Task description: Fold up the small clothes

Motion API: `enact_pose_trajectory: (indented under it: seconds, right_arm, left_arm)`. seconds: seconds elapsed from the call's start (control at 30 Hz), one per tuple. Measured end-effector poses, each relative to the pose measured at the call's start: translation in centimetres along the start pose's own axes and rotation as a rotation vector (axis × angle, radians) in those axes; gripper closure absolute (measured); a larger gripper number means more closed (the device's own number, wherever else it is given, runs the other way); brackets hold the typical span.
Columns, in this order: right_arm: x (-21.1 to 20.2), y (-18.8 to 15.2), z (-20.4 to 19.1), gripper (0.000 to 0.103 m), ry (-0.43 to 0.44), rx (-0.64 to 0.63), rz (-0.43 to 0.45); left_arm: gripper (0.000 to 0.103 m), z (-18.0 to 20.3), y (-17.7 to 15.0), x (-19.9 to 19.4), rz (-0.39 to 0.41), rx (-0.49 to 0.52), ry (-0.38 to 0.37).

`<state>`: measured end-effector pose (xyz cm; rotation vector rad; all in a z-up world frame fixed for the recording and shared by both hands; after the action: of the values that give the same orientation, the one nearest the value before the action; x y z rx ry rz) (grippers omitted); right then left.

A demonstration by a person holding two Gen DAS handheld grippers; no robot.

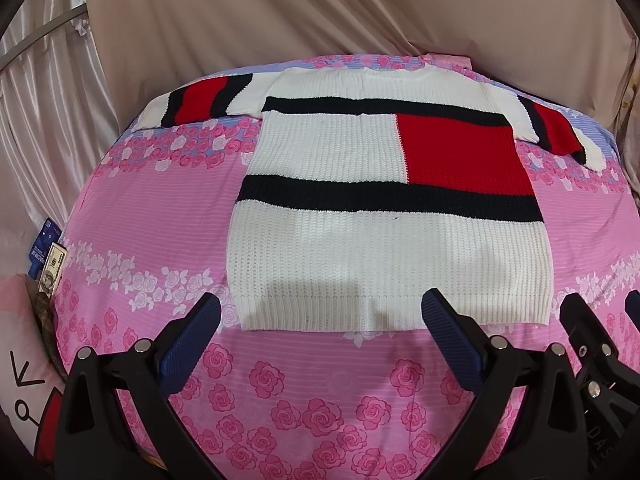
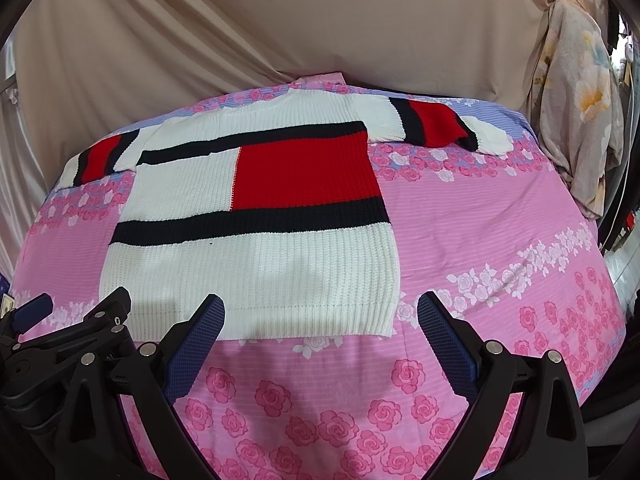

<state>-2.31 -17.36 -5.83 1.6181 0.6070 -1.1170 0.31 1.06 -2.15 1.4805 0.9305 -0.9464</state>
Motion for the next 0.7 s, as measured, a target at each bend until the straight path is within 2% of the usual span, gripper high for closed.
enact_pose_trajectory:
  seconds: [0.7]
  right_arm:
    - [0.17, 0.08, 0.01, 0.007, 0.000, 0.000, -0.003]
  left_arm:
    - [0.005, -0.01, -0.01, 0.22, -0.002, -0.002, 0.005]
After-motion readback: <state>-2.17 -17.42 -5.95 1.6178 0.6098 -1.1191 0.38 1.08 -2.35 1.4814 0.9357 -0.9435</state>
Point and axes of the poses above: each gripper's, at about its wrist camera, not at the fingertips, and x roughly the way its jaws point, z to its right, y to its top, the point moved 1 cm from there along x, roughly the way its jaws point, and after that the axes turned 14 degrees about -z, right-handed, at the moved point
